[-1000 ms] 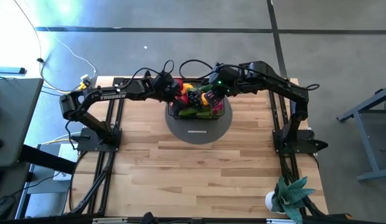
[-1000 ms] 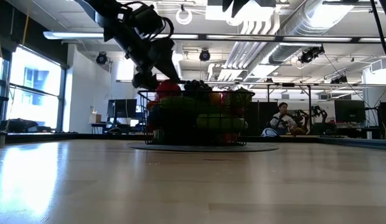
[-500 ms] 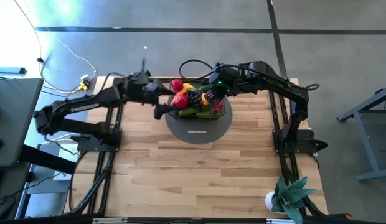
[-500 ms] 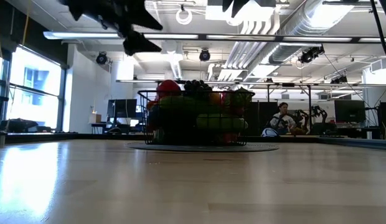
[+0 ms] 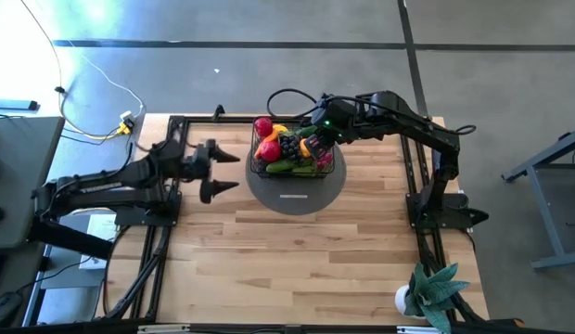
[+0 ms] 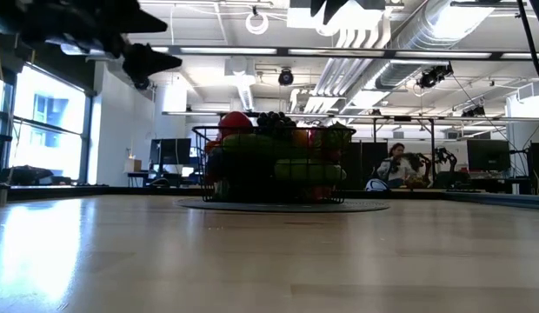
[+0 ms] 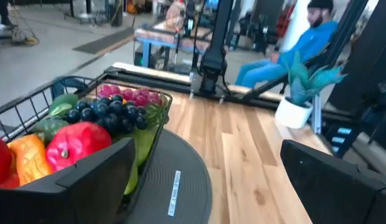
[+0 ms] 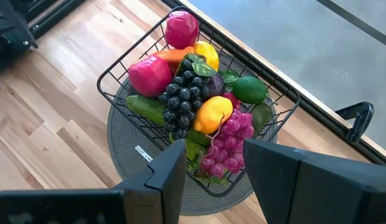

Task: Build produce basket
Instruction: Return to Home Position

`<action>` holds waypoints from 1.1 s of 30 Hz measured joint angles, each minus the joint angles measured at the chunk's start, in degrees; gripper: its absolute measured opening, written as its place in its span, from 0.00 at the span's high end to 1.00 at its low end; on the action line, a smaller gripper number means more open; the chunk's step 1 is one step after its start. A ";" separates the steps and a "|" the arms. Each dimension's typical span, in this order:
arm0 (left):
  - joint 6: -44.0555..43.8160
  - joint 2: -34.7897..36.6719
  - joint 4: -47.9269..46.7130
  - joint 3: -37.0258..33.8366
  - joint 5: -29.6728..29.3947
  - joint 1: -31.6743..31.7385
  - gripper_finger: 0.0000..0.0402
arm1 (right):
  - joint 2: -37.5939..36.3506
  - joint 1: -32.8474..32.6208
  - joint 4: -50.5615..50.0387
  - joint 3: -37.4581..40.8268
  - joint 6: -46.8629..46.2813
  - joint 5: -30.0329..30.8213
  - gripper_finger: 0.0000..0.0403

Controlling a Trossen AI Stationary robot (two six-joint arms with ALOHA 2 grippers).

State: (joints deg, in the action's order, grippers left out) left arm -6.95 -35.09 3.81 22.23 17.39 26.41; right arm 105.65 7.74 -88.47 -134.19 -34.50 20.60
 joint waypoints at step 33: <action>-5.94 23.84 2.77 -21.54 -11.76 -9.77 0.02 | 0.00 0.00 0.00 0.00 0.00 0.00 0.64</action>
State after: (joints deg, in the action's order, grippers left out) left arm -12.88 -11.25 6.58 0.69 5.63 16.64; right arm 105.65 7.74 -88.47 -134.19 -34.50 20.60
